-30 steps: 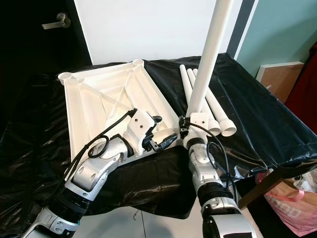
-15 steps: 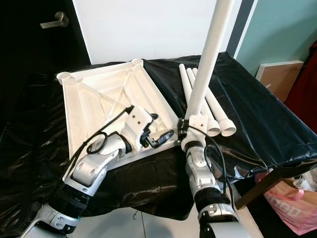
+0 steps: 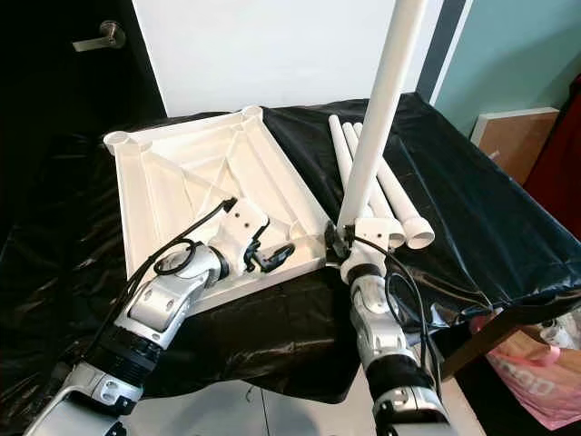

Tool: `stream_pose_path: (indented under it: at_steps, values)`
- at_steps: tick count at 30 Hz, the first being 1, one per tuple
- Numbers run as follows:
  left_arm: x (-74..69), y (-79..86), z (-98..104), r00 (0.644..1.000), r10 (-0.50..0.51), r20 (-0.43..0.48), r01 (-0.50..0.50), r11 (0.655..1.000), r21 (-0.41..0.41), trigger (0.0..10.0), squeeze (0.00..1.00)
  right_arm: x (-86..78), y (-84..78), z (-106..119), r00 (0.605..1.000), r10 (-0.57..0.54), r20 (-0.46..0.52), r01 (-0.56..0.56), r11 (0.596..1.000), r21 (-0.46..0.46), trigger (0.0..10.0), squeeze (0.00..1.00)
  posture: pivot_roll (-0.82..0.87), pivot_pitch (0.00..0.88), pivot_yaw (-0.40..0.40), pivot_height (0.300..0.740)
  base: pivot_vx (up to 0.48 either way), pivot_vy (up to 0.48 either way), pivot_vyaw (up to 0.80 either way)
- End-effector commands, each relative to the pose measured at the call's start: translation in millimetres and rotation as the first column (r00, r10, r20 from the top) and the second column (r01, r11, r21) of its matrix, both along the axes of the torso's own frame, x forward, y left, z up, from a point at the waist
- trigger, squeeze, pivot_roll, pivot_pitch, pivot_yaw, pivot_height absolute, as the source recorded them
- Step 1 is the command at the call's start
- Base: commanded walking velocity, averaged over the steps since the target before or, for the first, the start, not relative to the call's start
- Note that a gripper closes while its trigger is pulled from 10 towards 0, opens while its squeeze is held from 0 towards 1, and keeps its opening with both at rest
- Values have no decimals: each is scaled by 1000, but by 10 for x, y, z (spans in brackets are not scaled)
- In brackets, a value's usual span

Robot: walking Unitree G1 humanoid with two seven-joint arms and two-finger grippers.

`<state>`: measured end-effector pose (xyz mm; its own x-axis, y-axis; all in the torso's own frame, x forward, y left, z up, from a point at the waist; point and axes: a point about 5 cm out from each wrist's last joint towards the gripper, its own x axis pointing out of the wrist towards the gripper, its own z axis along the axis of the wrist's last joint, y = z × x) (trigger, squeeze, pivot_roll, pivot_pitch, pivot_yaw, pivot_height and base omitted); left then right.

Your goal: Building children table

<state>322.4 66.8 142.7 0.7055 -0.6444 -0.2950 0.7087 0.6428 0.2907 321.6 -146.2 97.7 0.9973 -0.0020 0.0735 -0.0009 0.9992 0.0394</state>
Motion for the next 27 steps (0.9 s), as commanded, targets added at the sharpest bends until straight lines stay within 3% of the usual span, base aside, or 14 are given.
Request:
stream_pose_path:
  at_steps: [1,5,9,18,27]
  values:
    - [59,36,-12,993,108,45,-109,993,41,10000,0,-34,-3,-30,1000,16,-13,-16,1000,8,10000,0,-165,0,8,740,0,0,0]
    - [100,31,-61,992,109,63,-115,989,97,10000,0,-137,56,-106,994,102,-34,-103,994,-26,10000,0,-178,0,20,740,0,0,0]
    - [129,33,-73,989,128,68,-135,985,111,10000,0,-166,60,-124,993,113,-40,-114,993,-32,10000,0,-184,0,24,740,0,0,0]
    - [251,121,-201,965,262,28,-262,944,202,10000,0,-234,91,-140,991,125,-49,-126,992,-22,10000,0,-197,0,38,740,0,0,0]
    - [347,271,-267,918,396,-23,-383,899,212,10000,0,-245,110,-128,991,123,-52,-124,992,-19,10000,0,-203,0,49,740,0,0,0]
